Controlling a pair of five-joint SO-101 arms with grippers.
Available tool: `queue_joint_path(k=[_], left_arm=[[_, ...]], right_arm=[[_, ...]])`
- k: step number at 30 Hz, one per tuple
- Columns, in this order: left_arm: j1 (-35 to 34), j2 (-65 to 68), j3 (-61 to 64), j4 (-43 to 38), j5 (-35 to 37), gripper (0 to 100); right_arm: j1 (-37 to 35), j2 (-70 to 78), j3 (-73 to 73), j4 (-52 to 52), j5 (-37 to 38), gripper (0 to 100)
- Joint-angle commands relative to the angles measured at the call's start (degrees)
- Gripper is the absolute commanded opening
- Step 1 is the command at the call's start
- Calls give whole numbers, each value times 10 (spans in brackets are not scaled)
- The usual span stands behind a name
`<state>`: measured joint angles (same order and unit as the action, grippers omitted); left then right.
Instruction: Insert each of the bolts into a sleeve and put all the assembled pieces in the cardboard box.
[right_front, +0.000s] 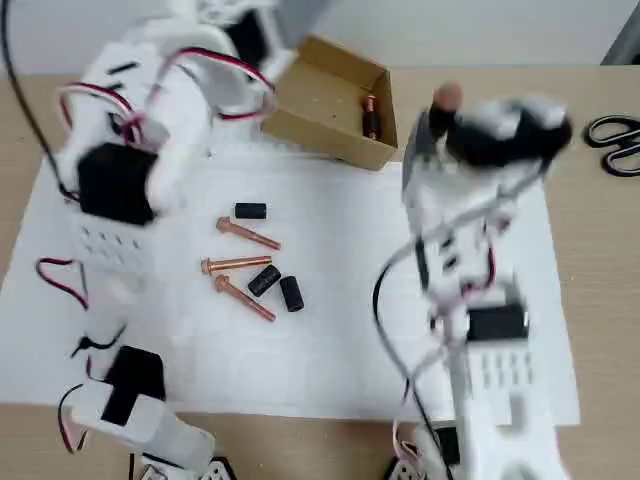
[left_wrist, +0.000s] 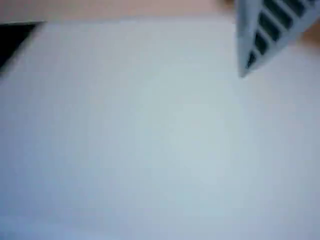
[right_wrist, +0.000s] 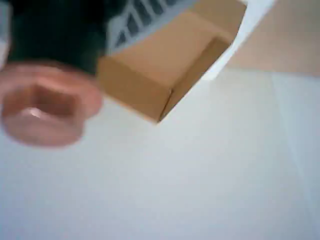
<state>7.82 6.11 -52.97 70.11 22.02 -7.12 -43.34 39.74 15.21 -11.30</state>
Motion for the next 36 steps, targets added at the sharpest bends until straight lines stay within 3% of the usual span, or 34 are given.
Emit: queue_joint_path(k=[1,12,17,21,27,36], left_arm=[[-86,-13,96,51,3,13],[-270,-19,403,180,46,6],[-328,-19,512,185,43,6],[-333,-20,589,157,41,6],[-335,-52,659,127,9,6],[-322,-309,830,-1,6,6]], right_arm=[[14,220,-231,0,-54,3],[-52,746,-780,0,-97,3],[-105,917,-970,37,-96,3],[-142,1024,-1094,70,-96,3],[-170,1124,-1193,102,-96,3],[-209,1152,-1198,108,-98,3]])
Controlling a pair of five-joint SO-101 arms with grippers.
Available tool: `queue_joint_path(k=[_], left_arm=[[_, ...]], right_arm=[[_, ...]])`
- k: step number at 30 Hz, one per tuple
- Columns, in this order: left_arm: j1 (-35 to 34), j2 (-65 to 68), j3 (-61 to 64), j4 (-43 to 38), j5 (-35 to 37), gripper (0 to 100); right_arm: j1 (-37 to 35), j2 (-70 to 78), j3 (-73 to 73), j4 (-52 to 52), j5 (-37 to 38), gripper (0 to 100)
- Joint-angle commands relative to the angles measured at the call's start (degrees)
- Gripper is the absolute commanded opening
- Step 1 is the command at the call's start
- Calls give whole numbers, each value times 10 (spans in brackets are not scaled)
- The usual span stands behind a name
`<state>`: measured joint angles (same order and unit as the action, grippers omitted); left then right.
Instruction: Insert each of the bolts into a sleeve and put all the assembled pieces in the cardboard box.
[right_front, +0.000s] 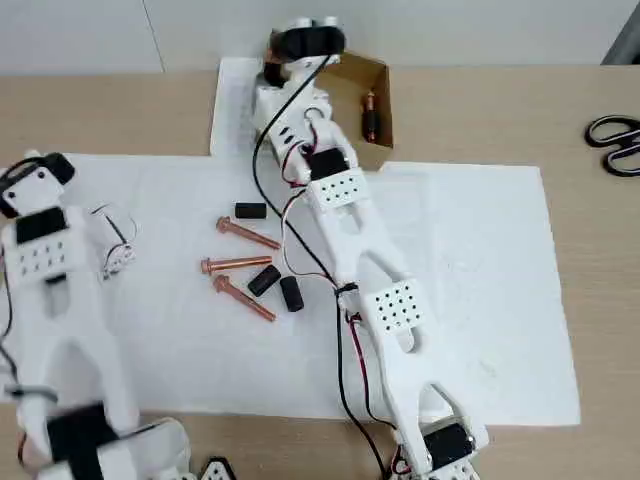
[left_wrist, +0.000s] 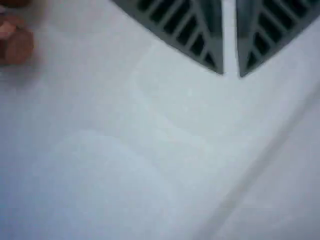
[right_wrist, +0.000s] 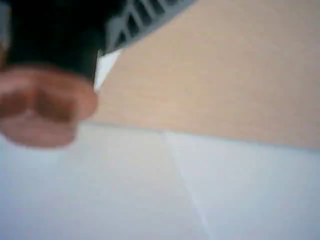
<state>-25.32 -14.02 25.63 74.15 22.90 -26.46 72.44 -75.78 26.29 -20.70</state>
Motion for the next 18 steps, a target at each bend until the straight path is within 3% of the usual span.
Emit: queue_joint_path(k=[1,11,18], left_arm=[[15,-141,68,-52,-3,6],[88,-352,204,-64,-2,6],[91,-369,208,-40,-2,6]], right_arm=[[-19,2,-47,-3,-3,3],[-2,31,-47,-3,-4,13],[7,33,-47,0,-5,258]])
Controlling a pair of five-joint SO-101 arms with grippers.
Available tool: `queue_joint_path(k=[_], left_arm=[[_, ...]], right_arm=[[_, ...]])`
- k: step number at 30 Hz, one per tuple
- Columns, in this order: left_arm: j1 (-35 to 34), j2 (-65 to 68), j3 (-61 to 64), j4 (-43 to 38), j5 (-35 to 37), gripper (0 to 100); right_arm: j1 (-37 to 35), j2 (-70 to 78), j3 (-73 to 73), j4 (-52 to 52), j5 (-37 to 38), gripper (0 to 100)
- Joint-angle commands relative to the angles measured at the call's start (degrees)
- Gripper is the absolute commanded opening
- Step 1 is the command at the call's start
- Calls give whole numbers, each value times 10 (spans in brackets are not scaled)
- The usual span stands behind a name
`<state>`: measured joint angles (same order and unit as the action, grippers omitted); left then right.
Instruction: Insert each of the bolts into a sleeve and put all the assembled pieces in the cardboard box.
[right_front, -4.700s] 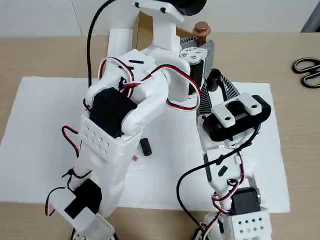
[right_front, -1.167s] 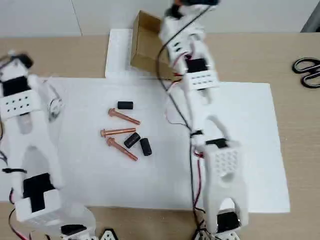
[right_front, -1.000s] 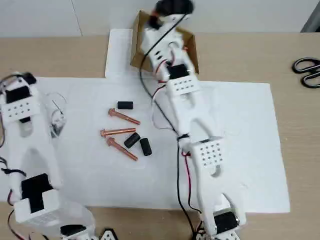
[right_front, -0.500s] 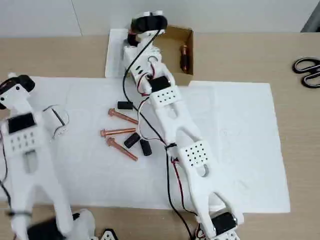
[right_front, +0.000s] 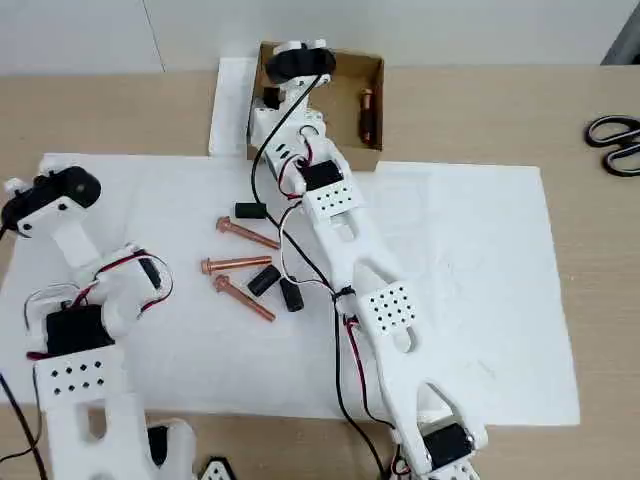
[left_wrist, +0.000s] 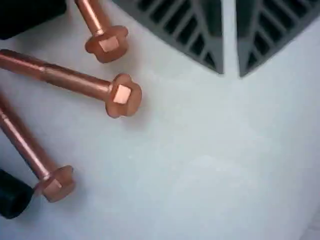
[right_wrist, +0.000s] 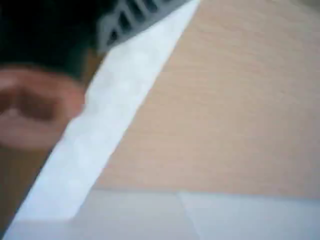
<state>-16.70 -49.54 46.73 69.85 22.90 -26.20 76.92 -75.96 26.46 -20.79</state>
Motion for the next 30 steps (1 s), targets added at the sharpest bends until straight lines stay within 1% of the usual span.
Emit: queue_joint_path(k=[1,3,7,11,14,16,19,21,23,26,28,29,30], left_arm=[[4,-14,-3,4,-1,6],[4,-12,-3,3,-1,6],[4,-12,-1,1,0,6],[5,-11,0,0,0,6],[5,-11,0,-9,0,6],[5,-11,0,-11,1,6],[11,-11,0,-20,1,6],[19,-11,0,-33,-1,6],[27,-11,-1,-40,1,6],[33,-14,11,-76,2,6],[30,-12,21,-99,8,6],[30,-11,27,-106,9,6],[33,-11,33,-110,6,6]], right_arm=[[3,-12,-44,-1,-4,285],[2,-12,-42,0,-4,307],[0,-12,-42,11,-4,307],[-22,-15,-45,73,-4,307],[-27,-17,-55,123,-4,308],[-23,-18,-96,193,-4,308],[-17,-32,-208,324,-1,308],[-3,-61,-199,365,0,308],[12,-124,-207,435,2,307],[15,-235,-195,596,33,307],[7,-276,-178,686,63,307],[7,-291,-169,709,86,307],[10,-305,-157,711,115,307]])
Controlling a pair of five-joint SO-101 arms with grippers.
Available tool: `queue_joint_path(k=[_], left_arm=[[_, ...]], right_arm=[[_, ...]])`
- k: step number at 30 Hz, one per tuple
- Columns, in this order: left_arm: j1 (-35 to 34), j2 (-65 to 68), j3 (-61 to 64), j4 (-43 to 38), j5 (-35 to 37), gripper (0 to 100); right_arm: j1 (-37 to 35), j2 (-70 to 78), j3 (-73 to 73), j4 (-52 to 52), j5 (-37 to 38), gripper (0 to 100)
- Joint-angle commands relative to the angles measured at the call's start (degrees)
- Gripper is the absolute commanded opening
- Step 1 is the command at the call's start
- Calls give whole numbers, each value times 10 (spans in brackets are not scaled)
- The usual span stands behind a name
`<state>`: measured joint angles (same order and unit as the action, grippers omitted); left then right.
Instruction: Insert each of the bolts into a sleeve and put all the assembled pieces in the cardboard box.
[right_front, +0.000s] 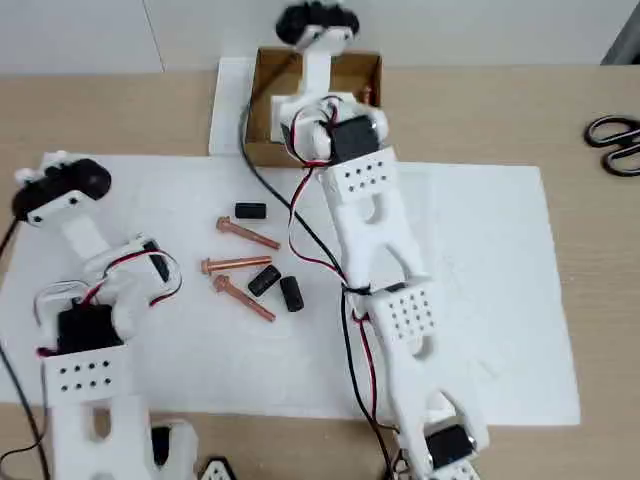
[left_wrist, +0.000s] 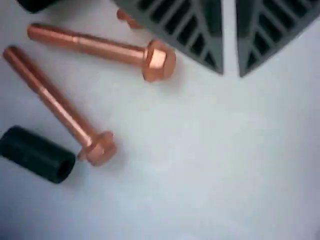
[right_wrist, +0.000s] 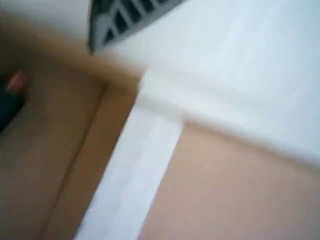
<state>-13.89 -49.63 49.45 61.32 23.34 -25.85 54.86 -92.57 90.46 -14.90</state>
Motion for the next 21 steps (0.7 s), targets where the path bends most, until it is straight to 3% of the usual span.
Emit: queue_joint_path(k=[1,5,8,15,21], left_arm=[[6,-10,13,-29,-10,6],[50,-10,43,-25,-86,6],[60,-10,51,-15,-85,6],[-33,-10,44,-2,-76,6],[-111,-10,45,18,-76,6]], right_arm=[[7,-100,27,71,92,307],[-23,-174,139,71,207,307],[-54,-227,285,71,215,307],[-116,-375,562,66,220,307],[-142,-384,609,64,318,306]])
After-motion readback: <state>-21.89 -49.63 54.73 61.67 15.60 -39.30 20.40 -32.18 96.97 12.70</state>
